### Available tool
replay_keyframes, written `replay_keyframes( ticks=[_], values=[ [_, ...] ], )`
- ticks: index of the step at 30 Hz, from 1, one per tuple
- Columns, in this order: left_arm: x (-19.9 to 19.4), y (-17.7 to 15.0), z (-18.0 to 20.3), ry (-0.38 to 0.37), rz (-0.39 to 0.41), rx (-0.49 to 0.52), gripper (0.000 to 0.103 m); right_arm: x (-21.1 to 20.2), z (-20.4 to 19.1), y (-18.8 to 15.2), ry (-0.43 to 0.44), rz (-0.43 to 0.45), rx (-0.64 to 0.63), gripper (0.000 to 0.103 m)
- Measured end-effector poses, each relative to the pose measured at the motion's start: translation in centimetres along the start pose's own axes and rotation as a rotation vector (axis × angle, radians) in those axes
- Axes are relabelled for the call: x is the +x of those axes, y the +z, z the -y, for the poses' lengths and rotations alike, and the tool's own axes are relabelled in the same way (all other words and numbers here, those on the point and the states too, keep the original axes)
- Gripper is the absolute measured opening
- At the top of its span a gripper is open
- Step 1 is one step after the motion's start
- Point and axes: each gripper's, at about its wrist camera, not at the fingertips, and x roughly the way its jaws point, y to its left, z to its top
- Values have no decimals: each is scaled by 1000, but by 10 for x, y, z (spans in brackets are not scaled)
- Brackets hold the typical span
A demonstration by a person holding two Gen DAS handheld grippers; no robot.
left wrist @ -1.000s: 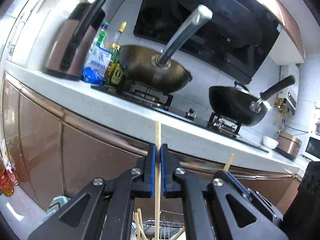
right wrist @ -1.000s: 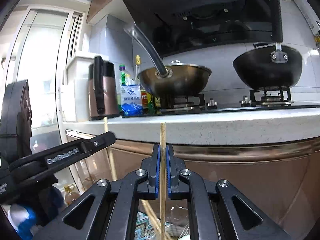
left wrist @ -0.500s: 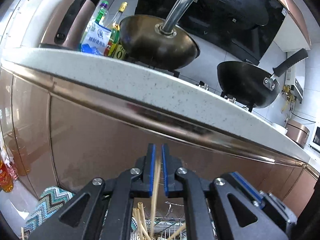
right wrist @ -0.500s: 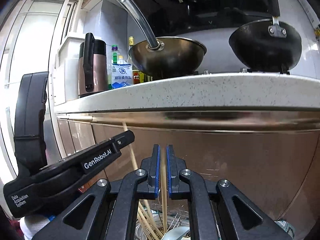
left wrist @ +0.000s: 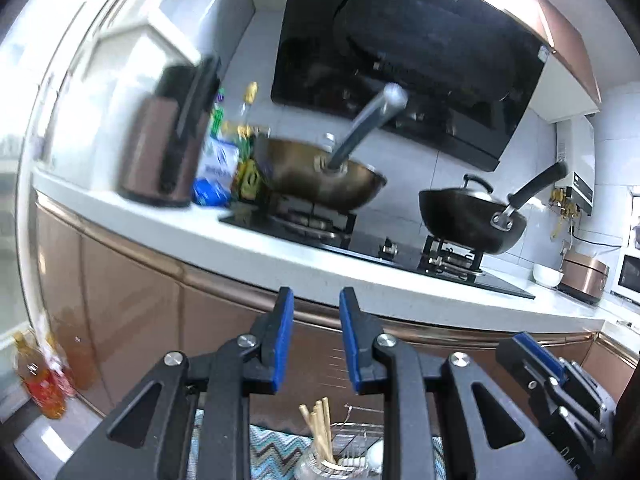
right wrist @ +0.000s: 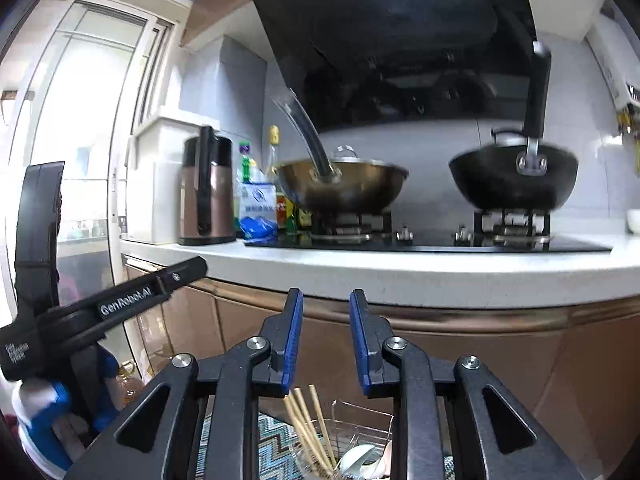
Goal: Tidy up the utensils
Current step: 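Open both tools to drop the chopsticks into the holder, then withdraw both open tools and lower them toward the last two chopsticks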
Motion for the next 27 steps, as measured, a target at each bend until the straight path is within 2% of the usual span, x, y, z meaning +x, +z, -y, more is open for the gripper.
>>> replay_keyframes(
  ticks=[2,4,6,10,14,20,23,27],
  values=[
    [-25,9,-2,7,13,11,23,-16,-7,7,-2,7,-4,31],
    [-49,15,-6,15,28,15,30,-38,-15,14,-3,17,-6,33],
    [-78,22,-10,31,51,20,41,-61,-23,20,-5,29,-6,34],
    [-127,31,-14,49,88,43,44,-107,-40,28,-3,54,-21,40],
    [-170,33,-16,57,115,59,52,-146,-56,32,7,79,-37,45],
    [-217,31,-21,72,128,61,54,-193,-72,34,8,119,-48,53],
    [-233,29,-20,112,124,73,54,-213,-77,34,10,129,-48,53],
    [-254,23,-21,119,118,71,54,-236,-82,29,5,135,-53,53]
  ],
)
